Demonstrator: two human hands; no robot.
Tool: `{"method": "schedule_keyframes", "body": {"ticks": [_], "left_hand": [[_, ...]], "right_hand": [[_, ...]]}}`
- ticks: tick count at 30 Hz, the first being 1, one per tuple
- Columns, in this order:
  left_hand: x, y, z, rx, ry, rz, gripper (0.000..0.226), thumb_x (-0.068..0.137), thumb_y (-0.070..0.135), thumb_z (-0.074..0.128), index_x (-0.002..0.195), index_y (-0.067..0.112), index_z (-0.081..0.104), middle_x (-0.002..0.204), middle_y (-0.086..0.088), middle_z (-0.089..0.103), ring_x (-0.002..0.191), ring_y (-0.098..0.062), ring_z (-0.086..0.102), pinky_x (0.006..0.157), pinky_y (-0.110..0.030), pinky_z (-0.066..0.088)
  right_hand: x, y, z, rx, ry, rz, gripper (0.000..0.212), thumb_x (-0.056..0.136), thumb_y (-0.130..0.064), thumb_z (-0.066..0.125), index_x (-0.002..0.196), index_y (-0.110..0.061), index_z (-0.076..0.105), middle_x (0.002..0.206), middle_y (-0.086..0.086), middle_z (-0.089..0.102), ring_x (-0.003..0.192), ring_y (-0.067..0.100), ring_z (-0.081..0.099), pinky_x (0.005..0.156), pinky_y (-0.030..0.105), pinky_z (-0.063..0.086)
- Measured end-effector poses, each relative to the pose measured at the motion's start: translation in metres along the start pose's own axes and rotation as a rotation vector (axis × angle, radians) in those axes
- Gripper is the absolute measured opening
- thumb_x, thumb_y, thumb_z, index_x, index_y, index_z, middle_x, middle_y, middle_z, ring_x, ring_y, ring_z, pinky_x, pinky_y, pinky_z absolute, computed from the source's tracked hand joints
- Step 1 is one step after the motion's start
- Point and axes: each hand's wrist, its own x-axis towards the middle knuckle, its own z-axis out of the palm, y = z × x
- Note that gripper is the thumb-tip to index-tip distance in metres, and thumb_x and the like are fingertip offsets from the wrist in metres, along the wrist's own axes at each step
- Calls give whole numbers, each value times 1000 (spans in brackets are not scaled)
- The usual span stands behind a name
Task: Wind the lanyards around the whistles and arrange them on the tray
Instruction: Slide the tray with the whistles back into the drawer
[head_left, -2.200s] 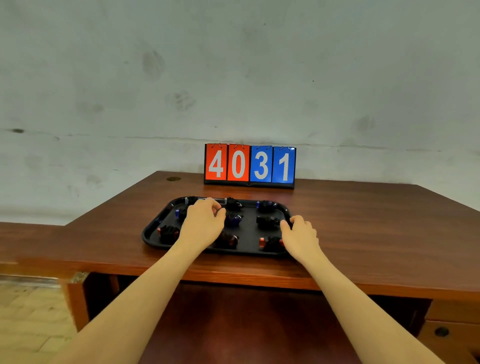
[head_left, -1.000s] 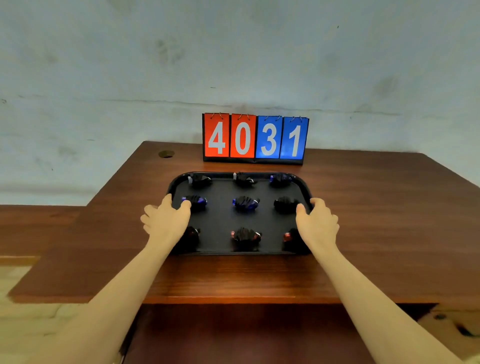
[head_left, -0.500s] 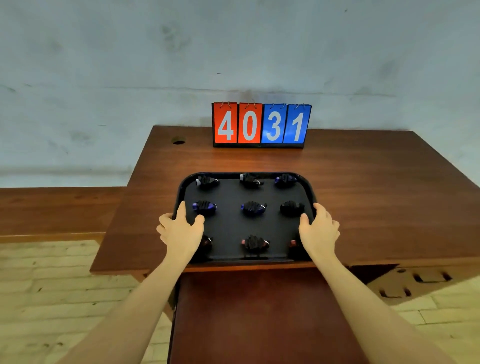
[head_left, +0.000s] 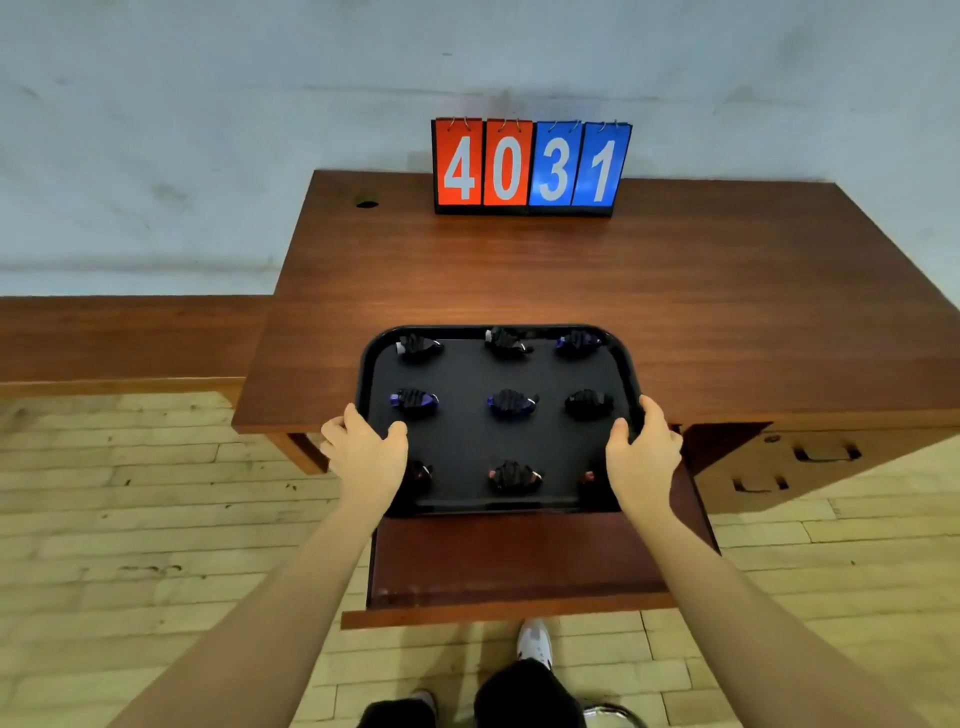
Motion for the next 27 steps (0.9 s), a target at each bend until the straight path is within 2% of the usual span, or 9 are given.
{"method": "schedule_keyframes", "body": {"ticks": [4,6,7,9,12,15,17,22,27], "left_hand": [[-23,-17,5,-69,-3,-10,63,90,25,53,142,3,25,143,-19,24,127,-36,28,105,-46,27],[-34,-28,9,-129,-28,-21,64,88,26,53,142,5,26,143,-18,23,128,-35,29,106,-48,30],[-40,-33,11,-160,-45,-34,65,86,28,53,141,8,26,143,-15,22,127,-35,31,105,-50,32],[-51,-44,16,-197,-67,-64,68,81,35,53,140,13,27,142,-9,23,125,-33,34,101,-53,37],[-67,-57,21,-219,-75,-101,77,70,49,47,137,16,28,138,-7,29,121,-31,38,99,-52,39],[-81,-65,24,-225,-62,-103,62,84,29,53,138,9,30,139,-11,27,127,-29,29,104,-49,32],[-86,-73,31,-234,-57,-99,57,87,22,52,138,7,30,140,-11,26,129,-29,27,106,-48,29],[-89,-89,54,-292,-84,-134,72,73,40,44,137,10,33,138,-8,29,127,-32,32,105,-53,31],[-79,-93,80,-364,-92,-168,77,70,42,40,139,11,31,139,-8,29,128,-30,33,107,-52,29]], "right_hand": [[-19,14,-11,27,6,19,42,93,-17,47,134,-9,42,128,12,54,126,33,33,101,54,32],[-33,21,-18,51,19,52,33,92,-16,48,125,-9,47,106,8,57,120,34,37,98,53,35],[-40,25,-20,69,27,79,28,92,-16,48,119,-11,49,93,-1,51,116,34,41,96,54,36],[-51,33,-22,92,43,116,19,90,-15,49,109,-15,49,82,-14,34,108,36,46,94,55,39],[-63,48,-22,98,46,136,13,88,-13,49,99,-20,46,86,-12,36,107,35,45,94,53,38],[-70,66,-22,114,38,191,13,89,-11,48,99,-19,45,101,4,41,111,35,40,93,48,37],[-74,77,-22,127,40,204,12,90,-10,46,98,-19,45,103,6,41,112,36,40,92,48,35],[-75,102,-16,147,17,241,11,91,-10,45,99,-17,43,114,15,44,109,35,40,90,44,34],[-55,122,-1,143,-40,230,14,92,-9,45,104,-15,43,119,19,44,106,30,40,90,43,34]]}}
